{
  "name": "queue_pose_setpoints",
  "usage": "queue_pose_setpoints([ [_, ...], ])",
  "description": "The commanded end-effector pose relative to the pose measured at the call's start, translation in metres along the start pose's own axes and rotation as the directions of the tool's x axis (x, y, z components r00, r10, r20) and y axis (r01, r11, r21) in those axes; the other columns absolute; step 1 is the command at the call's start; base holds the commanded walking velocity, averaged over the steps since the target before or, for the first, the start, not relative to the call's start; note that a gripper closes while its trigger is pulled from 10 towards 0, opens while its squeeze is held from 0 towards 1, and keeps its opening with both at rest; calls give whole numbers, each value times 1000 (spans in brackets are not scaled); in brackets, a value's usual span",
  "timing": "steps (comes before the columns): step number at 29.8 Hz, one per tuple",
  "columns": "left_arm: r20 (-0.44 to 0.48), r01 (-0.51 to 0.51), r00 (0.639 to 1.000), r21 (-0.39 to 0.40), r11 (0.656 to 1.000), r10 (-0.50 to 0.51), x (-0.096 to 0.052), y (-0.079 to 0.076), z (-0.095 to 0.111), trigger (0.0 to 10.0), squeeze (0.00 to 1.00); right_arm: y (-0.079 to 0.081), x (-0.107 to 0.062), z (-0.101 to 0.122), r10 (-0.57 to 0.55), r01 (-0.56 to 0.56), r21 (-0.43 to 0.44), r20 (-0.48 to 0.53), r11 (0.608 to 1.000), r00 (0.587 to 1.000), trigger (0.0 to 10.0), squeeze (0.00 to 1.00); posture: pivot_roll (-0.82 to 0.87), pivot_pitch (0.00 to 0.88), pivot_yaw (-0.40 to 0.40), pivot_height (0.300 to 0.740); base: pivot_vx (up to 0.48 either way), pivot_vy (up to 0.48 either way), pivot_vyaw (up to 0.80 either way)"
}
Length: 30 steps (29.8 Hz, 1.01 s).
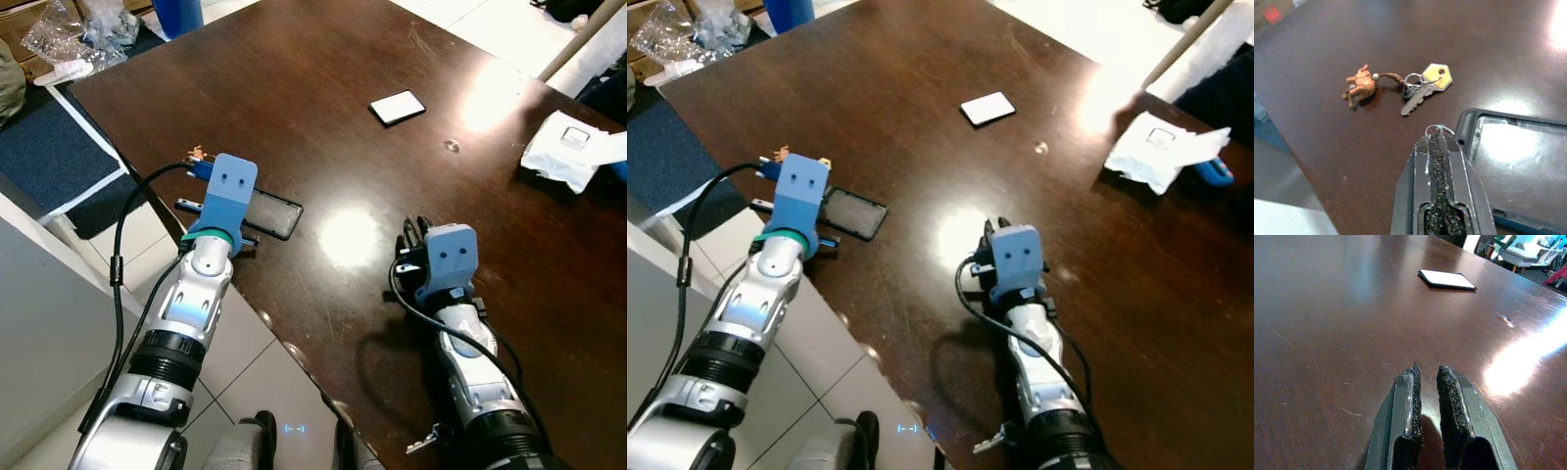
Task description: Hang keys on a hook
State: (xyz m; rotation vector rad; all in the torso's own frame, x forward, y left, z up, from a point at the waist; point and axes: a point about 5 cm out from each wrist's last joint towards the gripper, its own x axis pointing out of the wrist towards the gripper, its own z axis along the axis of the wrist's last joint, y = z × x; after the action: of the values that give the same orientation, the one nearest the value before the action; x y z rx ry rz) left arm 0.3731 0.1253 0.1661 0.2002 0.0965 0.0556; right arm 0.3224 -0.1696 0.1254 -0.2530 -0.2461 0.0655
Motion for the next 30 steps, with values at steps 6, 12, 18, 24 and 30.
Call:
queue_pose_setpoints([
  [6, -271, 88, 950, -248, 965, -156, 0, -3, -37, 10000, 0, 3, -12, -20, 9, -9, 3, -101, 1000, 995, 10000, 0, -2, 212, 140, 740, 0, 0, 0],
  [12, -276, 115, 942, -270, 956, -192, 3, 1, -35, 10000, 0, 3, -12, -21, 7, -7, 3, -101, 1000, 995, 10000, 0, -2, 209, 142, 740, 0, 0, 0],
  [18, -232, 69, 970, -39, 997, -76, 4, 8, -42, 10000, 0, 4, -11, -20, 10, -9, 5, -99, 1000, 995, 10000, 0, -2, 207, 139, 740, 0, 0, 0],
  [24, -202, 55, 978, 15, 998, -50, 3, 9, -42, 10000, 0, 4, -11, -20, 10, -10, 4, -99, 1000, 995, 10000, 0, -2, 207, 139, 740, 0, 0, 0],
  [30, -182, 42, 983, 43, 998, -34, 2, 9, -41, 10000, 1000, 4, -11, -20, 12, -11, 4, -101, 1000, 995, 10000, 0, 1, 212, 139, 740, 0, 0, 0],
])
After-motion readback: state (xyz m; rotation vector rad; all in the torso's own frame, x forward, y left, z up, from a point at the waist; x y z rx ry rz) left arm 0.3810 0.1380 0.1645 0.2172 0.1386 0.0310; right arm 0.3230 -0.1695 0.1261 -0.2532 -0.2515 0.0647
